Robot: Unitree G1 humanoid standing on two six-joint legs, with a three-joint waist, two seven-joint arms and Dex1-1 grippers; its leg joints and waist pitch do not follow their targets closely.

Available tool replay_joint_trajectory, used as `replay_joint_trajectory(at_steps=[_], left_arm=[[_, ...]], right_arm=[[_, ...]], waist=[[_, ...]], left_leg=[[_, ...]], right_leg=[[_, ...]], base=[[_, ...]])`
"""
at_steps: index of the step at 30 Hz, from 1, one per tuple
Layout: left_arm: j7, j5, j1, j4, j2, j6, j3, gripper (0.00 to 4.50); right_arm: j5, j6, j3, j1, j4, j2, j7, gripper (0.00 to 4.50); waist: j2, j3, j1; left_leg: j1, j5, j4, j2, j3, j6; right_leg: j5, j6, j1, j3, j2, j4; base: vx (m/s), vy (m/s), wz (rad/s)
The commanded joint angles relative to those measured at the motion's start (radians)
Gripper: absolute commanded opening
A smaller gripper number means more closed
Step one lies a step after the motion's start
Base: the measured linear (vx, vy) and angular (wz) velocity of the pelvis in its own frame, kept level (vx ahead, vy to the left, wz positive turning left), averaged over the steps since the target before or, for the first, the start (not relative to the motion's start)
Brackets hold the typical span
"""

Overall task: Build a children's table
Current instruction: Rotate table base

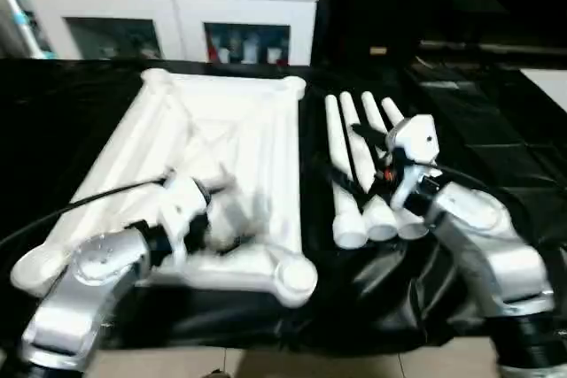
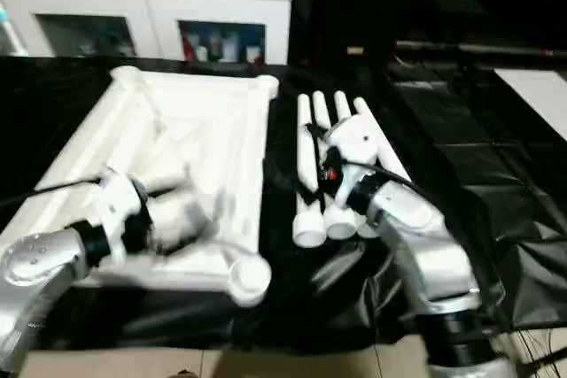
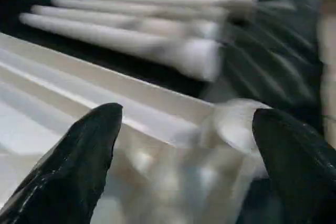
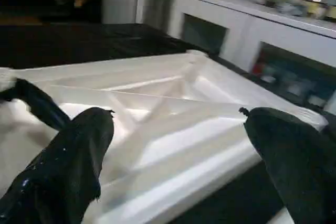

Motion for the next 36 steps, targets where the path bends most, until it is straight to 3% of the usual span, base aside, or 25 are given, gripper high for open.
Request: replay_joint_trajectory(at_steps=[1,3,4,6,9,12,15,21,25,29,31,36], left_arm=[[-0.081,0.008,-0.028,0.017,0.032,-0.024,-0.038,4.44],[-0.121,0.030,-0.033,0.029,0.053,-0.051,-0.056,4.44],[-0.132,0.040,-0.035,0.037,0.058,-0.065,-0.062,4.44],[-0.160,0.059,-0.045,0.060,0.077,-0.083,-0.078,4.28],[-0.171,0.090,-0.072,0.099,0.088,-0.089,-0.103,3.97],[-0.178,0.124,-0.092,0.139,0.099,-0.099,-0.132,3.67],[-0.193,0.153,-0.111,0.189,0.107,-0.106,-0.149,3.50],[-0.254,0.139,-0.114,0.190,0.141,-0.069,-0.157,3.06],[-0.261,0.140,-0.113,0.192,0.155,-0.057,-0.159,2.71],[-0.265,0.138,-0.104,0.187,0.157,-0.061,-0.148,2.32],[-0.271,0.133,-0.098,0.175,0.161,-0.055,-0.143,2.16],[-0.282,0.138,-0.099,0.166,0.172,-0.048,-0.151,1.71]], right_arm=[[0.034,0.015,0.020,-0.003,-0.041,-0.049,0.076,4.50],[0.018,-0.001,0.051,0.014,-0.063,-0.095,0.126,4.50],[0.018,-0.006,0.063,0.025,-0.077,-0.113,0.153,4.50],[0.021,0.006,0.086,0.048,-0.110,-0.152,0.202,4.50],[0.004,0.025,0.121,0.066,-0.141,-0.207,0.260,4.50],[0.007,0.050,0.135,0.069,-0.150,-0.232,0.277,4.50],[0.002,0.063,0.152,0.072,-0.155,-0.257,0.287,4.50],[0.002,0.095,0.166,0.081,-0.159,-0.292,0.319,4.50],[0.013,0.131,0.173,0.085,-0.168,-0.309,0.326,4.50],[0.048,0.189,0.171,0.091,-0.176,-0.307,0.319,4.50],[0.023,0.177,0.171,0.092,-0.174,-0.300,0.300,4.50],[-0.016,0.168,0.175,0.086,-0.175,-0.290,0.259,4.50]], waist=[[0.006,-0.030,0.002],[0.010,-0.036,0.002],[0.012,-0.043,0.003],[0.012,-0.045,-0.001],[0.010,-0.044,-0.003],[0.008,-0.046,0.000],[0.006,-0.051,0.001],[0.010,-0.058,0.003],[0.014,-0.057,0.004],[0.014,-0.049,0.006],[0.013,-0.046,0.006],[0.013,-0.046,0.006]], left_leg=[[0.038,-0.500,-0.099,0.060,-0.031,-0.075],[0.023,-0.429,-0.111,0.064,-0.031,-0.066],[0.021,-0.372,-0.114,0.066,-0.027,-0.055],[0.019,-0.342,-0.116,0.066,-0.024,-0.039],[0.022,-0.369,-0.111,0.064,-0.020,-0.040],[0.020,-0.314,-0.106,0.065,-0.013,-0.025],[0.016,-0.253,-0.101,0.066,-0.009,-0.010],[0.015,-0.170,-0.091,0.067,-0.003,0.018],[0.019,-0.181,-0.091,0.068,-0.002,0.023],[0.023,-0.256,-0.097,0.071,-0.001,0.002],[0.026,-0.289,-0.100,0.072,-0.002,-0.017],[0.026,-0.289,-0.102,0.071,-0.002,-0.029]], right_leg=[[-0.514,-0.118,-0.007,0.057,-0.097,-0.146],[-0.414,-0.116,0.008,0.052,-0.092,-0.139],[-0.311,-0.126,0.012,0.050,-0.088,-0.131],[-0.233,-0.144,0.014,0.046,-0.082,-0.128],[-0.279,-0.165,0.006,0.050,-0.091,-0.130],[-0.217,-0.176,0.003,0.052,-0.088,-0.128],[-0.152,-0.184,0.009,0.050,-0.087,-0.122],[0.044,-0.233,0.012,0.046,-0.081,-0.104],[0.057,-0.247,0.012,0.045,-0.081,-0.103],[-0.065,-0.241,0.009,0.048,-0.086,-0.114],[-0.127,-0.232,0.006,0.050,-0.087,-0.118],[-0.148,-0.218,0.004,0.051,-0.087,-0.120]], base=[[-0.078,0.022,-0.05],[-0.039,0.011,-0.03],[0.000,0.000,0.00],[0.000,0.000,0.00],[0.000,0.000,0.00],[0.000,0.000,0.00],[0.000,0.000,0.00],[0.000,0.000,0.00],[0.000,0.000,0.00],[0.000,0.000,0.00],[0.000,0.000,0.00],[0.000,0.000,0.00]])
